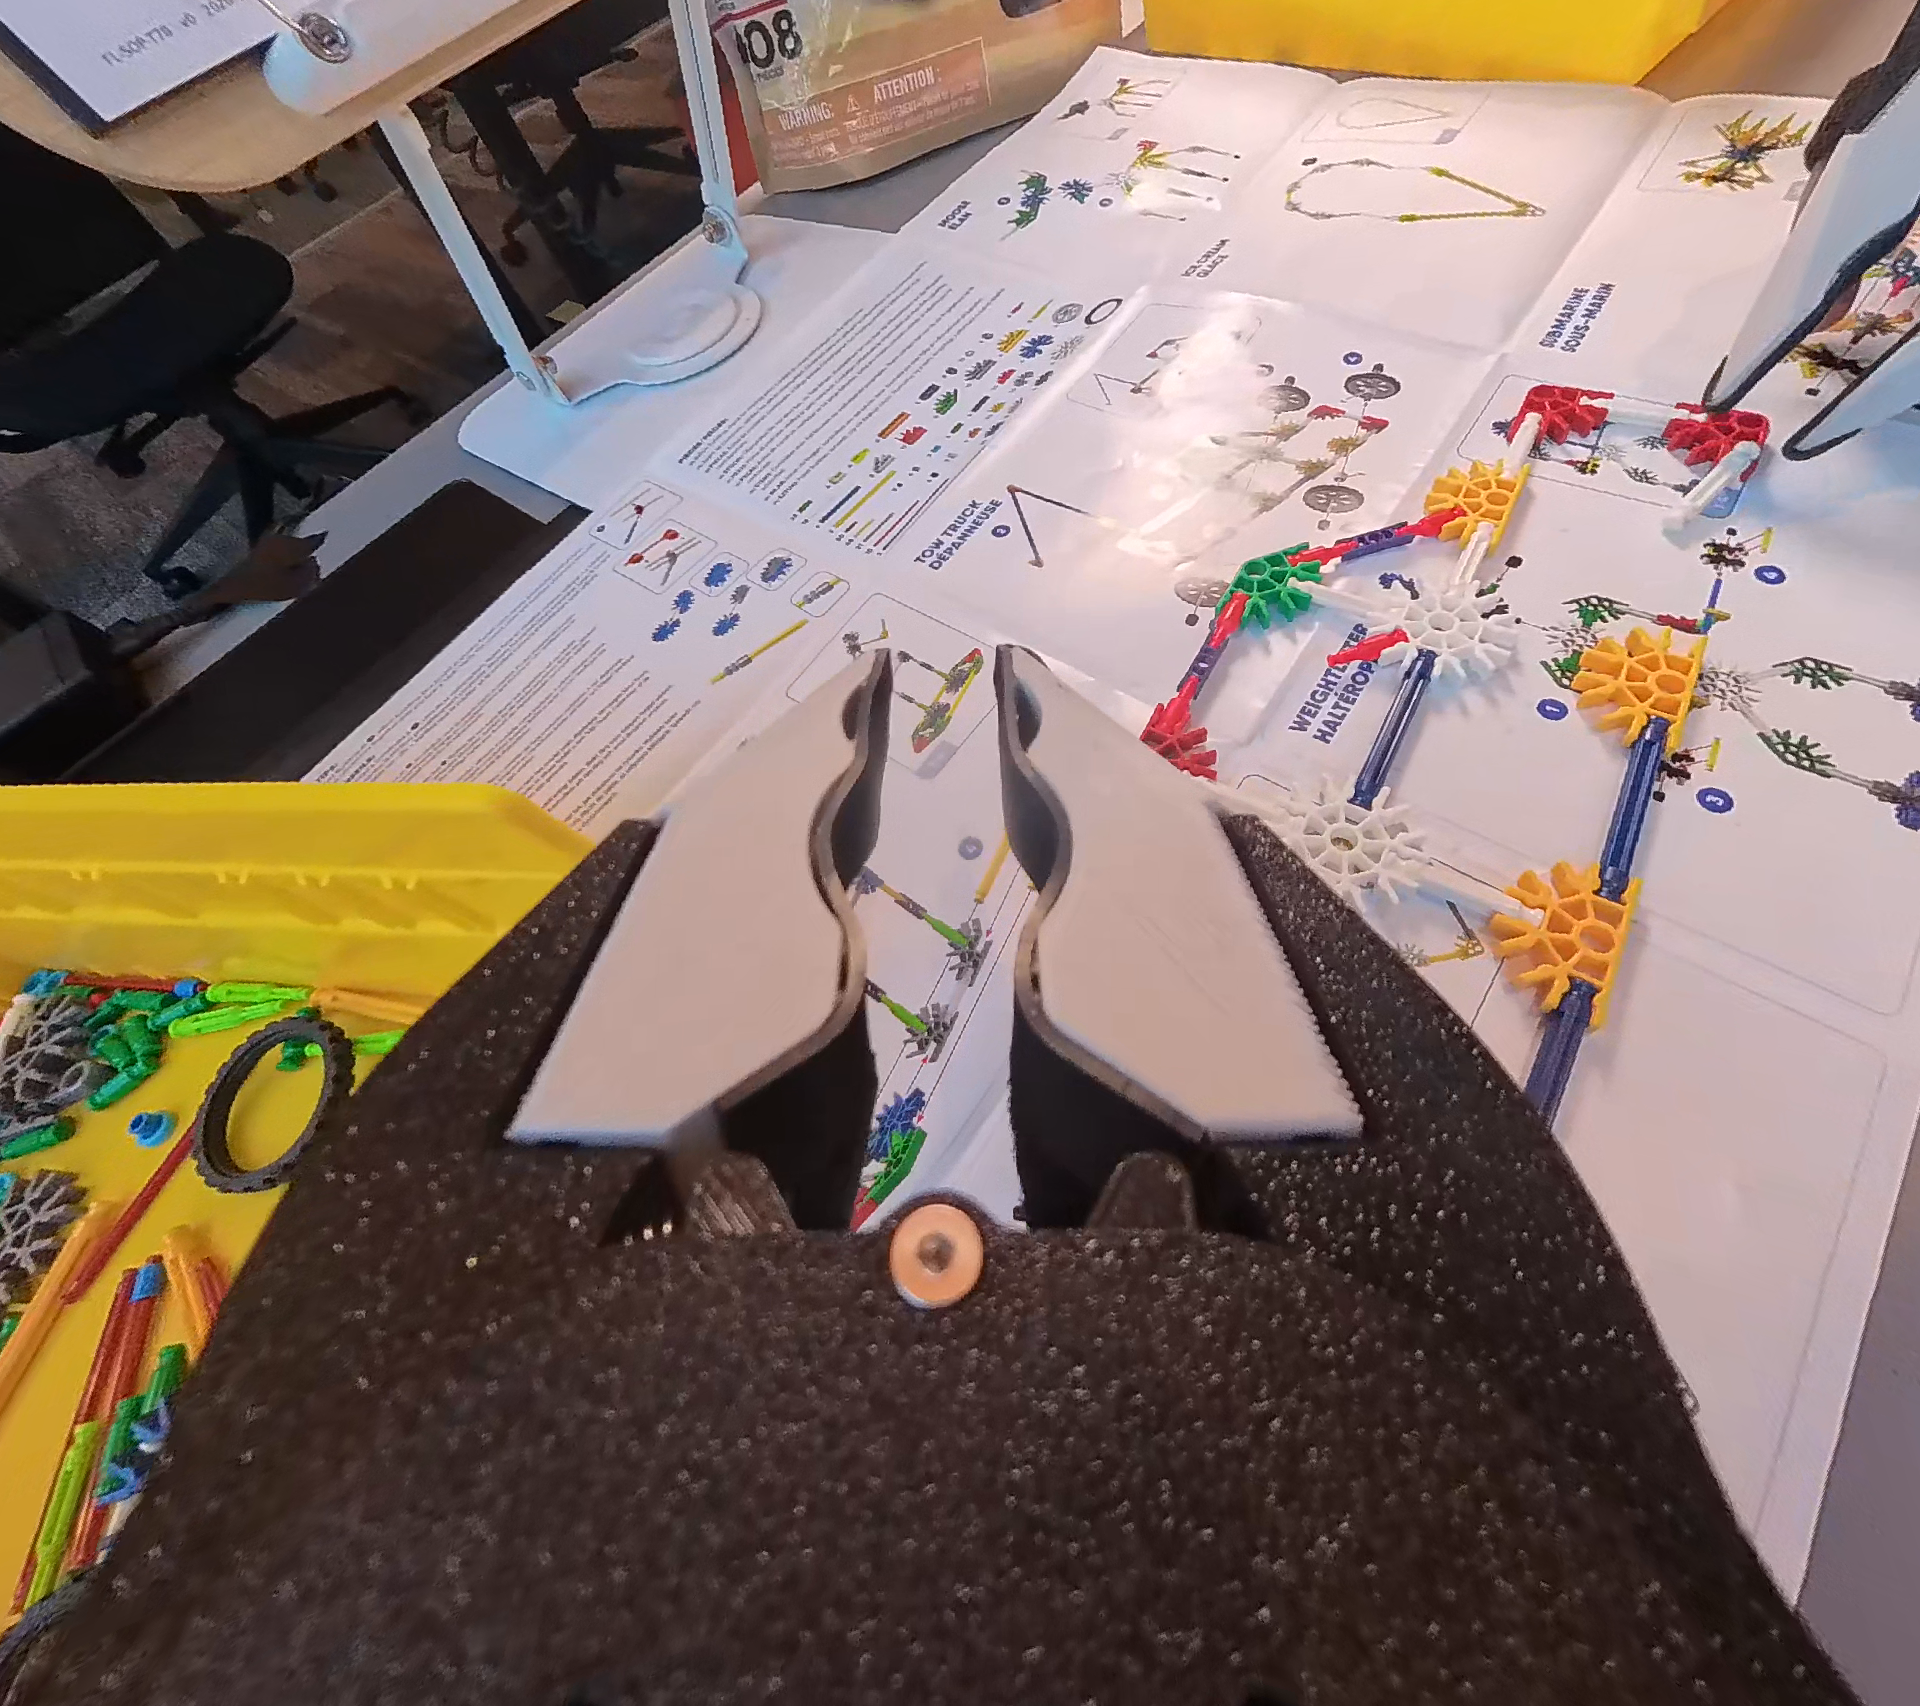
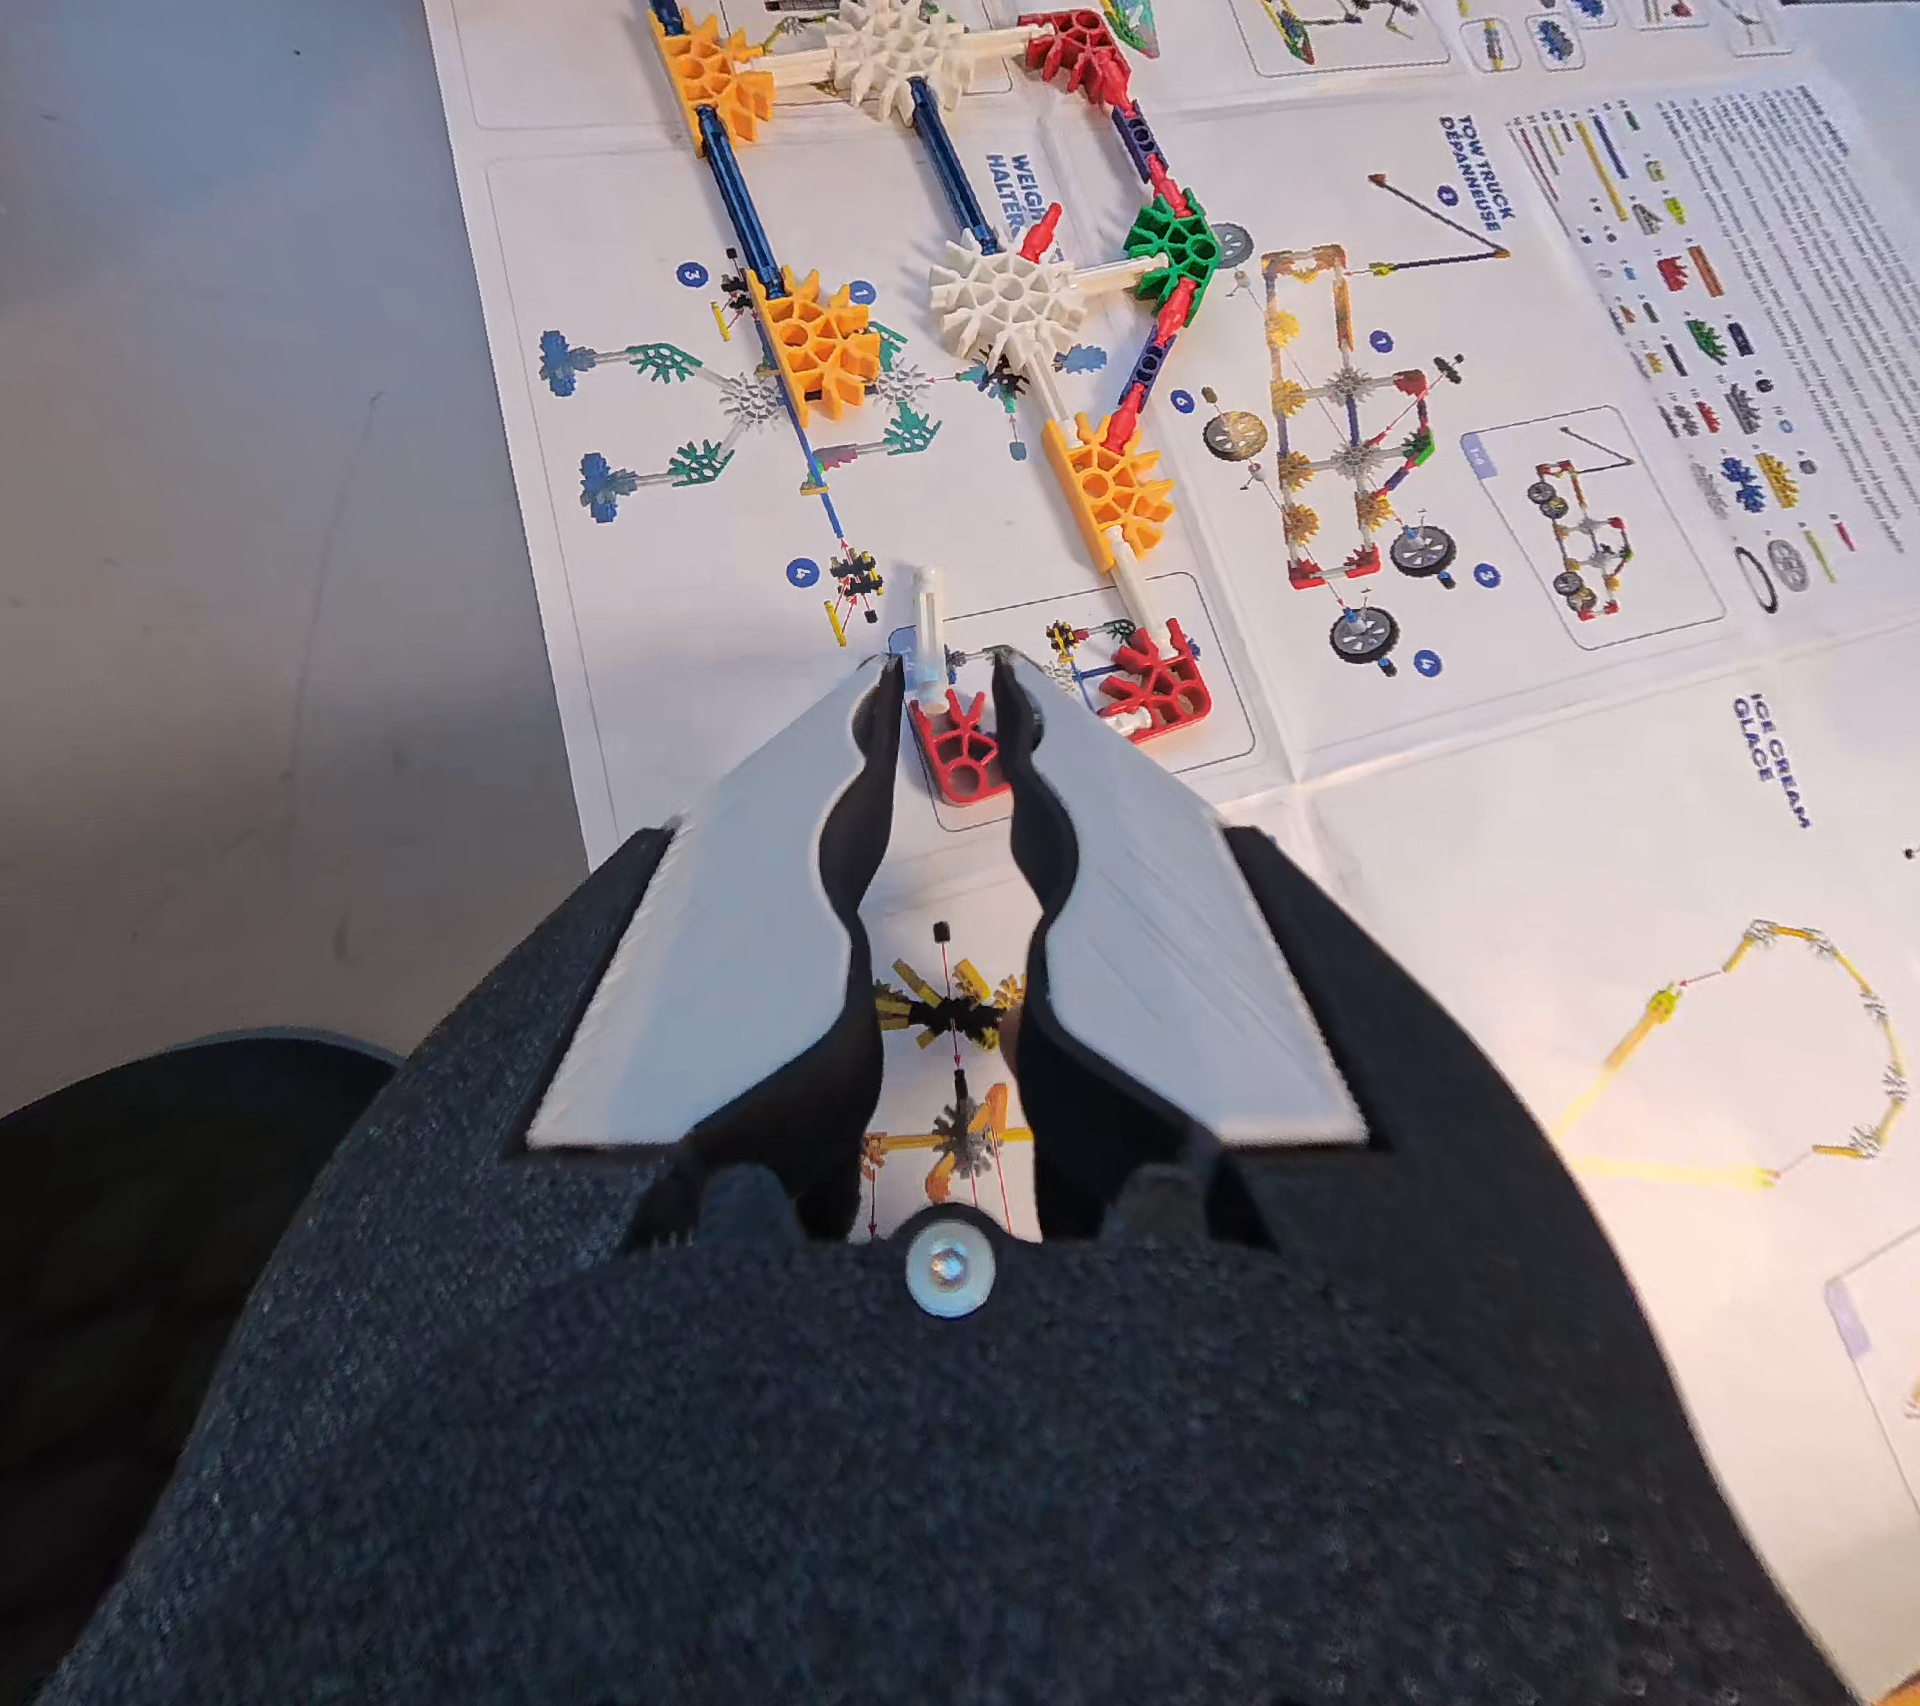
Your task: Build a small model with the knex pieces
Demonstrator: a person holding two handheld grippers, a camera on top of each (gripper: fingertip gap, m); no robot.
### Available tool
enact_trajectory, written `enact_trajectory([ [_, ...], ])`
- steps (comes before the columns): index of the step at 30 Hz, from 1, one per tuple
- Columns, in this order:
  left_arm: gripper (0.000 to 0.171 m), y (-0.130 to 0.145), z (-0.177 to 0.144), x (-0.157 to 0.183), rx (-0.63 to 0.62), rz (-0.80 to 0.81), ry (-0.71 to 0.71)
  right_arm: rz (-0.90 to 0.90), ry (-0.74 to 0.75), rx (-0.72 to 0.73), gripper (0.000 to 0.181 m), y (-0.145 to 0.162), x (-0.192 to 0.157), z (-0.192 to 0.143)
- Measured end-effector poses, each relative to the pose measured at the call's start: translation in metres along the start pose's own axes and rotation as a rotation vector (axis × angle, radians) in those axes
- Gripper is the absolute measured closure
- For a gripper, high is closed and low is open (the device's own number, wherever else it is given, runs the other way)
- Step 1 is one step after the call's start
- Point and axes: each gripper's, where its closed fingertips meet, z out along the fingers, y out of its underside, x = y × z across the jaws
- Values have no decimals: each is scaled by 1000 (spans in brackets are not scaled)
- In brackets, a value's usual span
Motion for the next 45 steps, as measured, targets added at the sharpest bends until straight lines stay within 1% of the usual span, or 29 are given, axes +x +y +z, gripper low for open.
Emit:
enact_trajectory([
  [3, 153, -9, -10, -8, 9, -22, -9, 24, 27, 65, 164, -10, 7, -4],
  [5, 153, -21, -26, -28, 31, -32, -64, 32, 87, 116, 163, -18, 18, -10],
  [7, 153, -32, -50, -60, 44, -57, -166, 39, 161, 173, 160, -28, 30, -18],
  [9, 153, -37, -78, -96, 44, -119, -262, 53, 206, 232, 159, -38, 38, -25],
  [13, 150, -23, -128, -161, -20, -242, -421, 59, 277, 318, 152, -53, 45, -36],
  [15, 147, -9, -144, -185, -103, -258, -474, 54, 294, 342, 151, -57, 46, -39],
  [17, 145, 10, -161, -207, -224, -249, -528, 53, 302, 354, 151, -59, 46, -40],
  [22, 144, 56, -206, -250, -451, -290, -587, 54, 302, 351, 151, -56, 44, -39],
  [24, 143, 84, -226, -264, -570, -315, -608, 56, 298, 350, 151, -56, 44, -39],
  [27, 143, 133, -257, -278, -750, -384, -615, 53, 292, 346, 151, -55, 43, -36],
  [29, 143, 169, -276, -284, -861, -445, -608, 50, 291, 343, 151, -54, 42, -35],
  [31, 140, 201, -288, -284, -943, -503, -576, 54, 287, 346, 151, -54, 42, -35],
  [34, 139, 231, -293, -286, -971, -574, -555, 56, 290, 359, 151, -55, 43, -36],
  [37, 141, 240, -281, -295, -888, -663, -561, 73, 286, 380, 151, -56, 44, -36],
  [39, 143, 243, -270, -303, -839, -690, -576, 85, 287, 386, 151, -56, 46, -35],
  [41, 144, 251, -261, -309, -846, -676, -593, 94, 290, 388, 151, -56, 47, -34],
  [45, 152, 270, -253, -318, -905, -591, -635, 111, 298, 380, 151, -53, 49, -32],
])
